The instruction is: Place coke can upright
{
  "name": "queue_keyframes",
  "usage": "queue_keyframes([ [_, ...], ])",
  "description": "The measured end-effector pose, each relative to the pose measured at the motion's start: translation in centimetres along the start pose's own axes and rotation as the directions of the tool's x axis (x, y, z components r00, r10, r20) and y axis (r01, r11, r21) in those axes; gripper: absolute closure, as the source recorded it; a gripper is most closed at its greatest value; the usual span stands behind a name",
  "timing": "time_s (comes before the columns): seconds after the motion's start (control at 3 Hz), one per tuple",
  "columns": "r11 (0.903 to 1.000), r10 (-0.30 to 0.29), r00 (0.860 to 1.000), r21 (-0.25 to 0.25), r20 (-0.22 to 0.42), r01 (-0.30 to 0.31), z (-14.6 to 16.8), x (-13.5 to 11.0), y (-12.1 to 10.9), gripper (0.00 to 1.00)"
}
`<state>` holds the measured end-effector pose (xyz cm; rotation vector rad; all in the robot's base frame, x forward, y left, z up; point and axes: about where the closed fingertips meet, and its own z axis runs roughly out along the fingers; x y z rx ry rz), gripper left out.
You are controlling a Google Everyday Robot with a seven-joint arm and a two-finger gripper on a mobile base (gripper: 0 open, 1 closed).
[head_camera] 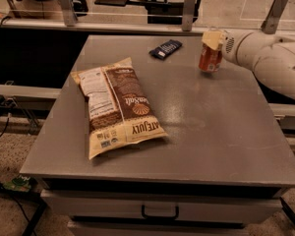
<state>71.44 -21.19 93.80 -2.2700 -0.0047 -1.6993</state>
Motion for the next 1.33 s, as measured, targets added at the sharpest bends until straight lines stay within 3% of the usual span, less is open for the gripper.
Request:
queue_keyframes([
  [1.0,0.9990,-0.040,0.999,-0.023,-0.016,0.040,-0.62,-1.37,0.55,0.00],
  [1.33,0.9990,-0.040,0.999,-0.023,-0.016,0.040,-0.62,-1.37,0.55,0.00],
])
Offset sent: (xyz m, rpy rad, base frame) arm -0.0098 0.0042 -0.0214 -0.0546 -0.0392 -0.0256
